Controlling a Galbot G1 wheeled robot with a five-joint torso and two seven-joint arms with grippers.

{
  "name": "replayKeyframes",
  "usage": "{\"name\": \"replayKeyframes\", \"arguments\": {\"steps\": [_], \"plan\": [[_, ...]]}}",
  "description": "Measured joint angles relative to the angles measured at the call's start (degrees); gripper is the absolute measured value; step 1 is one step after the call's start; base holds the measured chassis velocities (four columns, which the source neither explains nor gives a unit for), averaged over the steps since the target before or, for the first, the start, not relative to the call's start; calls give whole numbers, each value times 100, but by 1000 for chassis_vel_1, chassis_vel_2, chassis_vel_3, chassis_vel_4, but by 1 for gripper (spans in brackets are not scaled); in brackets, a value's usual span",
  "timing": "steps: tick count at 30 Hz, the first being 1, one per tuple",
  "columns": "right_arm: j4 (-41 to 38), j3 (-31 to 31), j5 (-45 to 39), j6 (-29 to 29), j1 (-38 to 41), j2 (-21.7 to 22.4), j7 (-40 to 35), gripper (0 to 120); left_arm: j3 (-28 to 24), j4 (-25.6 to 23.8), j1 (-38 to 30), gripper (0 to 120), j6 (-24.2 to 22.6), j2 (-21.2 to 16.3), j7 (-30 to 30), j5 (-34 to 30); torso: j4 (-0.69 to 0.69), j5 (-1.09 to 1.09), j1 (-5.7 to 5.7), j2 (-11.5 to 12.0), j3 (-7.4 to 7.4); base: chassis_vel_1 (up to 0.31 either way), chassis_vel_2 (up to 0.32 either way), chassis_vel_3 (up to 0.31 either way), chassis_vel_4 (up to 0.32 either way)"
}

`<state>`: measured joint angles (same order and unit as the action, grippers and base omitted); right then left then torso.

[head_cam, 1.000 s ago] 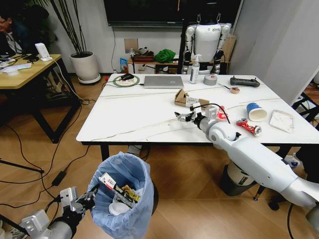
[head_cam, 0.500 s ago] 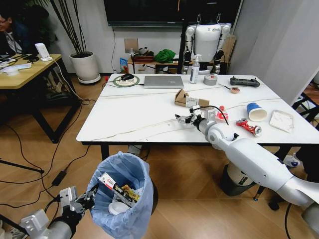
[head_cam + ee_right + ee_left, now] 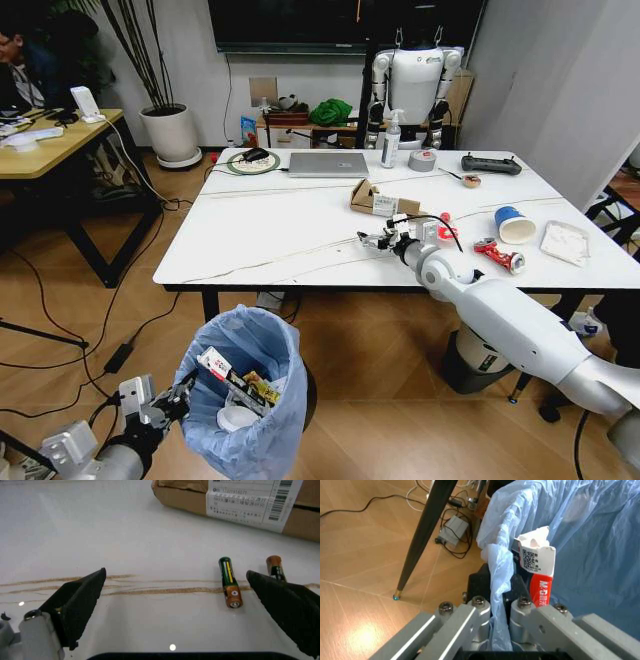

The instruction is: Pick up the trash bin and place the trash from the table into it.

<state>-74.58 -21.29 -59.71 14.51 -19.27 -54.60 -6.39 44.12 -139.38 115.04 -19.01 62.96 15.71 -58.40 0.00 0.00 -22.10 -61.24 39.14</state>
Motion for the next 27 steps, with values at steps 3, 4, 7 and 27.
{"name": "replayKeyframes", "arguments": {"steps": [3,4,7,27], "plan": [[27,24,2,-1,-33,11,5,100,4,-8,13,0,0,-5,0,-2,0,0,0,0,0,0,0,0,0],[32,33,3,-2,-36,17,8,100,4,-8,14,0,0,-6,0,-2,0,0,0,0,0,0,0,0,0],[42,43,6,-7,-37,35,17,100,4,-8,13,0,0,-8,0,-2,0,0,0,0,0,0,0,0,0],[164,29,-39,-30,11,46,150,66,-6,6,-22,0,0,-47,-3,-23,0,-1,0,-1,0,0,0,0,0]]}}
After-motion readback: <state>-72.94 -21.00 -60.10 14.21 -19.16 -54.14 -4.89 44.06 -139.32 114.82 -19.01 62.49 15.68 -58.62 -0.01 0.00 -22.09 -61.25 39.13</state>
